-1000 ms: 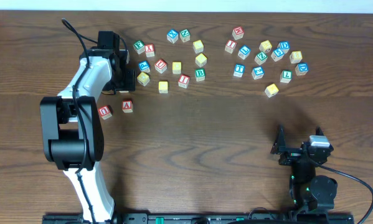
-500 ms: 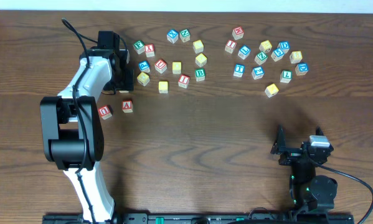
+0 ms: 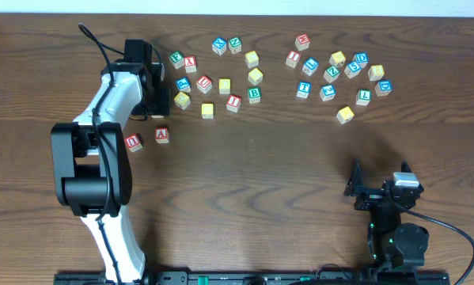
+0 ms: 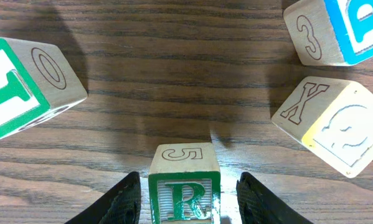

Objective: Spell out ROBOT
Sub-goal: 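Close the left gripper on the green R block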

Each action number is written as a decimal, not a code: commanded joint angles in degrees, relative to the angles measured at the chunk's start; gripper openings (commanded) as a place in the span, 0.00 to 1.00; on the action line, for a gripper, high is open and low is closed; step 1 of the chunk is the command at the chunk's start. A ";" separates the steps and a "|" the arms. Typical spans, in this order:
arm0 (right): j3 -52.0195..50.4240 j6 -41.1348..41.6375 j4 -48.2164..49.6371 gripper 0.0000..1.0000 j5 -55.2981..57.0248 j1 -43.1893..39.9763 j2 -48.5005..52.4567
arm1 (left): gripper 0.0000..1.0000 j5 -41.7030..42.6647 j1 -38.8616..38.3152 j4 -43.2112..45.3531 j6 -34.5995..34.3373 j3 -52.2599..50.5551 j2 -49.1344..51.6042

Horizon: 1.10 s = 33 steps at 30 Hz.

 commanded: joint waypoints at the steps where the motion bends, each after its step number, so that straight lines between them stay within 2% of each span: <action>1: -0.09 0.59 -0.22 0.99 0.48 0.00 -0.35 | 0.49 -0.46 0.15 0.04 0.13 -1.11 0.61; 23: -0.09 0.59 -0.22 0.99 0.48 0.00 -0.35 | 0.45 -0.46 0.15 0.00 0.13 -1.18 0.61; 33: -0.09 0.59 -0.22 0.99 0.48 0.00 -0.35 | 0.38 -0.48 0.15 -0.24 0.13 -1.18 0.61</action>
